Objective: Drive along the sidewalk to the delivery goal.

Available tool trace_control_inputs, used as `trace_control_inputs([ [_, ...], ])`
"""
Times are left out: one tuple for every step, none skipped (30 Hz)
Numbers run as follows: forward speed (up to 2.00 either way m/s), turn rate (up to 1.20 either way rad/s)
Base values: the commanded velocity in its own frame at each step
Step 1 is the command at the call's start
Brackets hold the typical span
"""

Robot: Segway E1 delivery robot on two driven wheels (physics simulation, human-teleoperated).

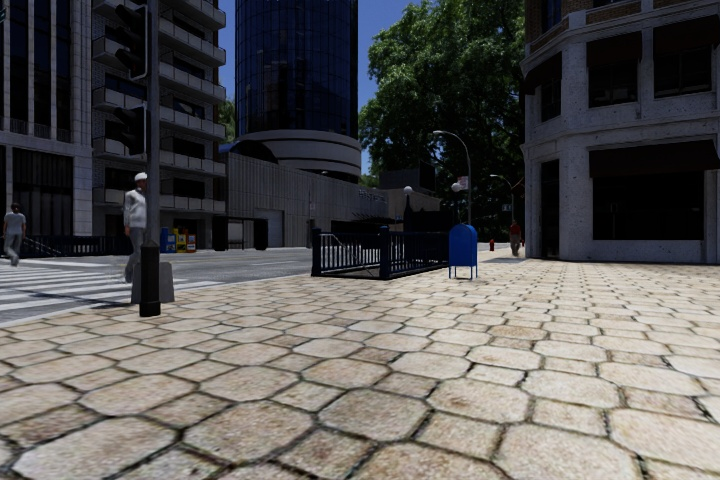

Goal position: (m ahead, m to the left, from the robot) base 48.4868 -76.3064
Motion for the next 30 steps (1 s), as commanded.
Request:
trace_control_inputs([
  [0.0, 0.0],
  [0.0, 0.0],
  [0.0, 0.0],
  [0.0, 0.0],
  [0.0, 0.0],
  [0.0, 0.0],
  [0.0, 0.0],
  [0.0, 0.0],
  [0.0, 0.0],
  [0.0, 0.0],
  [0.0, 0.0],
  [0.0, 0.0],
  [0.0, 0.0],
  [0.0, 0.0],
  [0.0, 0.0],
  [0.0, 0.0],
  [0.0, 0.0],
  [0.0, 0.0],
  [0.0, 0.0],
  [0.0, 0.0],
  [0.0, 0.0],
  [0.0, 0.0],
  [0.0, 0.0],
  [0.0, 0.0],
  [0.0, 0.0],
  [0.0, 0.0],
  [0.0, 0.0],
  [0.0, 0.0],
  [0.0, 0.0],
  [0.0, 0.0],
])
